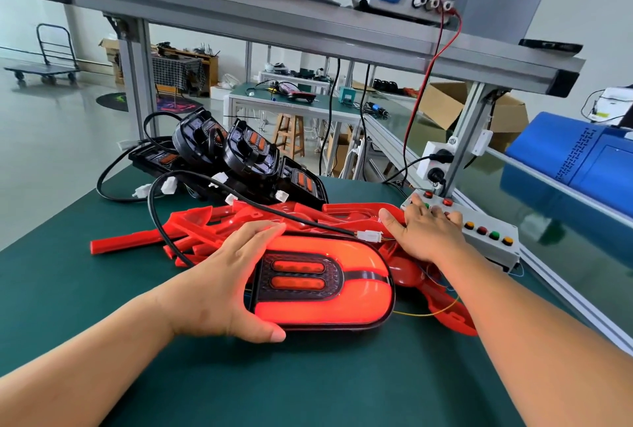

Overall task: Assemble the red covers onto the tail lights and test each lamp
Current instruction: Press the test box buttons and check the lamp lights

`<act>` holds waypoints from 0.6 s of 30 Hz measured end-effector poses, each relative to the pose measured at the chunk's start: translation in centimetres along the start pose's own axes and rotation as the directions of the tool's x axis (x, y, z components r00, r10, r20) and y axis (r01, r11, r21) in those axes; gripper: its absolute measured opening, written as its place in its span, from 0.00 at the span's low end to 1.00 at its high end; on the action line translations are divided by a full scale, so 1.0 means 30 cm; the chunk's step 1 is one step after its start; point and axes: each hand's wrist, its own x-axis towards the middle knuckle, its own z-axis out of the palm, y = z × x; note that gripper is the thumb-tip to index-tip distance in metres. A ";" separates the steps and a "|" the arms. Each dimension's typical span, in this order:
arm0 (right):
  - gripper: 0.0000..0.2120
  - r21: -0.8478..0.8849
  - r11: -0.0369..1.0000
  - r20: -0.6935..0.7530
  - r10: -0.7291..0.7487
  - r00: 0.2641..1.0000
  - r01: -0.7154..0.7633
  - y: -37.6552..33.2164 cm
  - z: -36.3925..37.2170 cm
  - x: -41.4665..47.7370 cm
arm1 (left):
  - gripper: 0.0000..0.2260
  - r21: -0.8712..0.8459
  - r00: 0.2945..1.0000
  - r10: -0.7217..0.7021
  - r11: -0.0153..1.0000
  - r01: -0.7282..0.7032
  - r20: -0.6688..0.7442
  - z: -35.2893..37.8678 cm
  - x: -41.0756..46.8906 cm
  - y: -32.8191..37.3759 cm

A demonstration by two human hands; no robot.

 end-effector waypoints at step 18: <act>0.58 0.046 0.999 0.006 0.007 1.000 -0.007 -0.005 -0.018 -0.016 | 0.56 0.001 1.000 0.002 1.000 -0.002 0.006 0.000 -0.001 0.001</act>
